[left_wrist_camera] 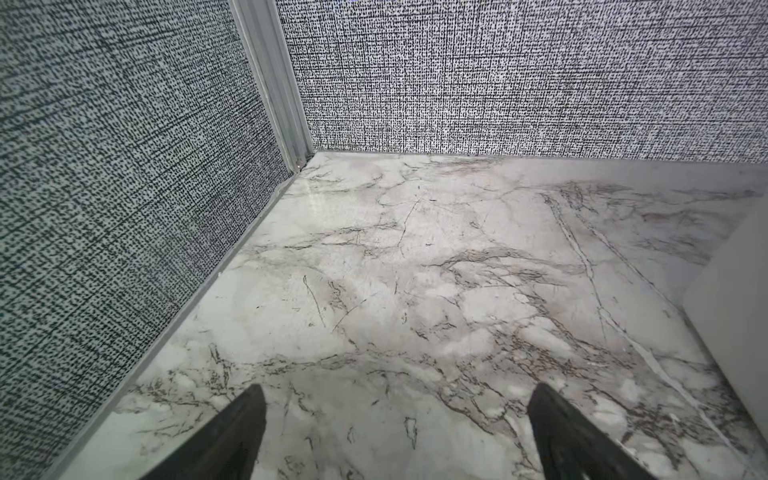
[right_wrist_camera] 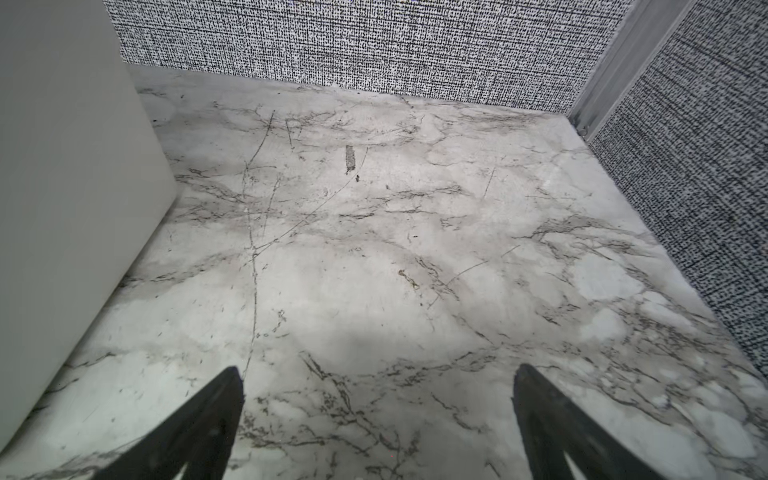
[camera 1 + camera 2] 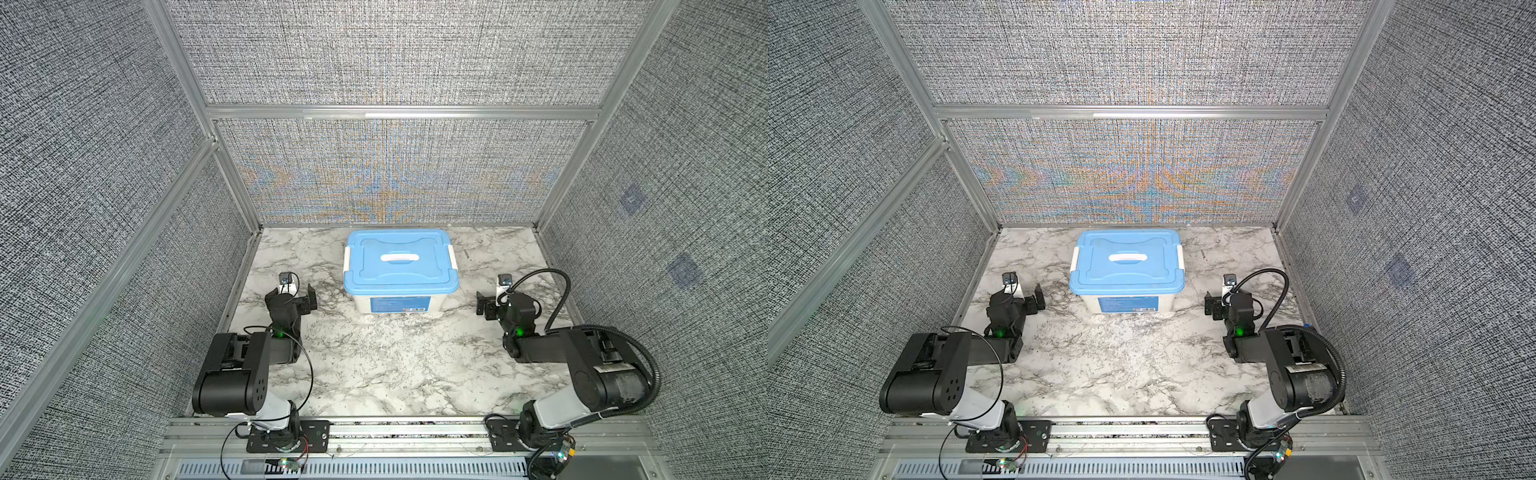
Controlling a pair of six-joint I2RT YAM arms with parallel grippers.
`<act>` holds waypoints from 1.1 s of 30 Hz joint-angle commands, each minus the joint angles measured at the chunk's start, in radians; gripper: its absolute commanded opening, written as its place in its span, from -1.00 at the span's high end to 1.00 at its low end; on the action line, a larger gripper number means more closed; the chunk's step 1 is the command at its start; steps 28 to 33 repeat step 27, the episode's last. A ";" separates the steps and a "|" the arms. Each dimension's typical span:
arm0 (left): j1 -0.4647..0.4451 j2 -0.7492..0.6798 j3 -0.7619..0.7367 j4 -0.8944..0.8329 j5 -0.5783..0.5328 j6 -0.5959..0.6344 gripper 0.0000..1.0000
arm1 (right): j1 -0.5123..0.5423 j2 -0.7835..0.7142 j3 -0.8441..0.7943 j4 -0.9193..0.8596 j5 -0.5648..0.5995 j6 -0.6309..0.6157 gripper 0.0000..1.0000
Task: Organize the chemistry lab equipment
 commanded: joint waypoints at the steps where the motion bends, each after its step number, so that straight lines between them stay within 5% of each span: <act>1: 0.001 -0.001 0.002 0.002 -0.013 -0.008 -0.98 | -0.005 0.001 0.011 0.020 -0.008 -0.007 -0.98; 33: 0.000 -0.002 0.002 0.003 -0.013 -0.008 -0.98 | -0.071 0.003 0.044 -0.043 -0.124 0.038 -0.98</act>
